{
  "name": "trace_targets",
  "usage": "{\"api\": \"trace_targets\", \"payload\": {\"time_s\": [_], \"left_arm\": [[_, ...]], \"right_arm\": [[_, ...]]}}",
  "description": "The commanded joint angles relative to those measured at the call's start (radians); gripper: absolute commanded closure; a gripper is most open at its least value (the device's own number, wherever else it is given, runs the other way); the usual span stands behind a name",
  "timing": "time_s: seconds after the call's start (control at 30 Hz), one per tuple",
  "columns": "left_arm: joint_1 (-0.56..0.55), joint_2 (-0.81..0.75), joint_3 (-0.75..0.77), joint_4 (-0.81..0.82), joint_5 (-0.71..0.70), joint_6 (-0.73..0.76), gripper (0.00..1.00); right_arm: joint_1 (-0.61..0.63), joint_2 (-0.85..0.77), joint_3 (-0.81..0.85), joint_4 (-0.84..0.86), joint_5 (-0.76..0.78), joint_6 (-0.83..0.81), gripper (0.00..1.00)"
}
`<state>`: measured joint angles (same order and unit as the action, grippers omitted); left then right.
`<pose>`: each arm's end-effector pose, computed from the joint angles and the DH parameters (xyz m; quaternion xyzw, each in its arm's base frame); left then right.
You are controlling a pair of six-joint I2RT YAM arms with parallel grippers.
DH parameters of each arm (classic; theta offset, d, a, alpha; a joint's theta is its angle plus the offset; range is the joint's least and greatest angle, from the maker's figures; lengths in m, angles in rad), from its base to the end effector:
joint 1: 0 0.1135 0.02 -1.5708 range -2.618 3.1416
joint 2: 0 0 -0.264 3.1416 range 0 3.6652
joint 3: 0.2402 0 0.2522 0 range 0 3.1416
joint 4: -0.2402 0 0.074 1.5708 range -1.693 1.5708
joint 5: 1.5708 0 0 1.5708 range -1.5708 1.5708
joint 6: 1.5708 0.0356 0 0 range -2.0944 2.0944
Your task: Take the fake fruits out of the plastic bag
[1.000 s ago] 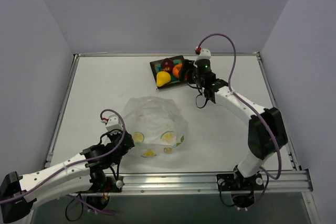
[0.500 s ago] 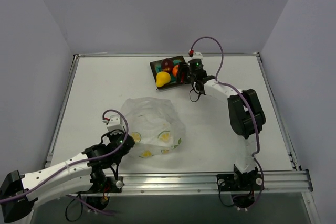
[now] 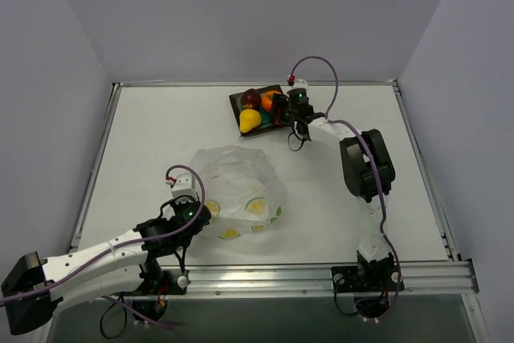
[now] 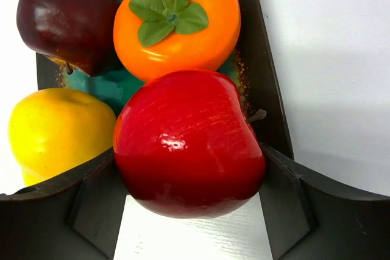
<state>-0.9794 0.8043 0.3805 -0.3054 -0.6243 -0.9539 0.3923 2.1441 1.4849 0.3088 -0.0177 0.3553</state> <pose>0.1074 -0.1225 0.1891 -0.1144 0.8702 -0.1607 0.4515 0.4586 0.1904 0.1951 -0.0202 0.8193 0.2160 0.5308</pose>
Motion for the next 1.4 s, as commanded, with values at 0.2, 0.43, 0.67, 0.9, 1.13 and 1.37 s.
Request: {"api": "trace_targets", "payload": {"time_s": [0.2,0.43,0.67,0.9,1.13,1.37], "left_arm": [[0.007,0.047,0.050,0.074,0.021,0.029,0.96],[0.007,0.064,0.058,0.114,0.034,0.047,0.96],[0.005,0.156,0.093,0.227,0.084,0.113,0.96],[-0.008,0.360,0.175,0.414,0.170,0.185,0.95],[-0.039,0.421,0.233,0.445,0.186,0.202,0.83],[-0.074,0.339,0.284,0.333,0.150,0.216,0.43]], "right_arm": [[0.011,-0.003,0.000,0.038,-0.031,-0.007,0.08],[0.017,-0.160,-0.107,0.067,-0.053,0.004,0.00],[0.016,-0.363,-0.265,0.076,-0.035,0.031,0.00],[0.010,-0.674,-0.498,0.036,0.156,0.091,0.03],[0.008,-1.137,-0.774,-0.057,0.317,0.191,0.13],[0.013,-1.435,-0.916,-0.184,0.332,0.252,0.08]]}}
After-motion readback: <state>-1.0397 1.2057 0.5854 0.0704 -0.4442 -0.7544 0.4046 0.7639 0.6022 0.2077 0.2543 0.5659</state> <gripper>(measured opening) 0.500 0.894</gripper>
